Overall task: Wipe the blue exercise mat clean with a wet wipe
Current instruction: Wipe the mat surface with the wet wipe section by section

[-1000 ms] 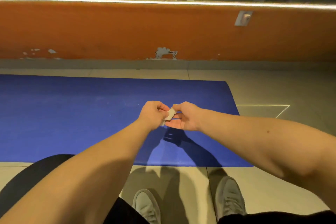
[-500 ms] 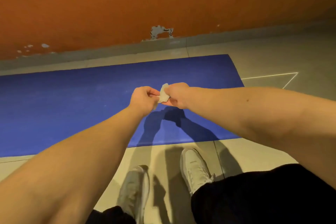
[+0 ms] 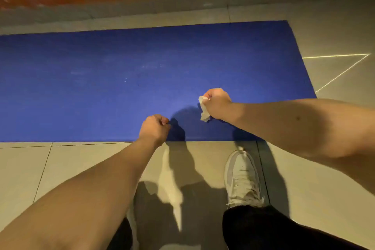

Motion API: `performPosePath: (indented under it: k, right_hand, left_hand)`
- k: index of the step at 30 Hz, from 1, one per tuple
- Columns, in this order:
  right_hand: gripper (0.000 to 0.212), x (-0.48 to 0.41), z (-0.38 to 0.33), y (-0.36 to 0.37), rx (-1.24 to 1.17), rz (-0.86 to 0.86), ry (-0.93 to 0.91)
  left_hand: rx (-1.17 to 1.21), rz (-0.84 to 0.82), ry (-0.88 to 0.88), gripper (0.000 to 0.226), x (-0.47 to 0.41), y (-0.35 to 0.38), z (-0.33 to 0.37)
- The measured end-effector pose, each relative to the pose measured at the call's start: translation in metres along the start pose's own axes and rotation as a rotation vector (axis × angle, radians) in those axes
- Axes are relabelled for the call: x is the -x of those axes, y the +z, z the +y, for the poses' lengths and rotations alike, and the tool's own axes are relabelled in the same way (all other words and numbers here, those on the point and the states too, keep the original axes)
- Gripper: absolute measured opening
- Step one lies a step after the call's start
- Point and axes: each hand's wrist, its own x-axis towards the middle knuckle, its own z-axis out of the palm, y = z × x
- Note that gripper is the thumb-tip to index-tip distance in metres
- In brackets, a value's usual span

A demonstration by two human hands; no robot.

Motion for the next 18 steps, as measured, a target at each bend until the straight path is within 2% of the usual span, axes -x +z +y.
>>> performPosePath:
  k: [1, 4, 7, 10, 12, 14, 16, 18]
  right_hand:
    - [0.017, 0.0, 0.004, 0.003, 0.008, 0.021, -0.062]
    - [0.023, -0.006, 0.026, 0.036, 0.044, 0.066, -0.208]
    - [0.023, 0.004, 0.043, 0.082, 0.057, 0.038, -0.346]
    - [0.015, 0.004, 0.071, 0.115, 0.236, -0.023, -0.631]
    - [0.022, 0.001, 0.085, 0.116, 0.435, -0.037, -0.794]
    - [0.039, 0.007, 0.091, 0.104, 0.56, -0.138, -0.793]
    - [0.055, 0.012, 0.101, 0.095, 0.658, -0.194, -0.712]
    - [0.06, 0.016, 0.102, 0.09, 0.756, -0.215, -0.63]
  left_hand:
    - [-0.011, 0.0, -0.027, 0.006, -0.003, 0.002, -0.007]
    - [-0.109, 0.034, -0.054, 0.024, -0.015, 0.01, -0.027]
    - [-0.312, 0.062, -0.035, 0.036, -0.025, 0.013, -0.041]
    - [-0.42, 0.054, -0.019, 0.056, -0.032, 0.01, -0.059]
    - [-0.446, 0.045, -0.004, 0.067, -0.039, 0.008, -0.071]
    - [-0.466, -0.003, -0.033, 0.077, -0.043, 0.006, -0.082]
    - [-0.482, -0.052, -0.064, 0.084, -0.044, 0.007, -0.086]
    - [-0.502, -0.061, -0.06, 0.083, -0.044, 0.008, -0.085]
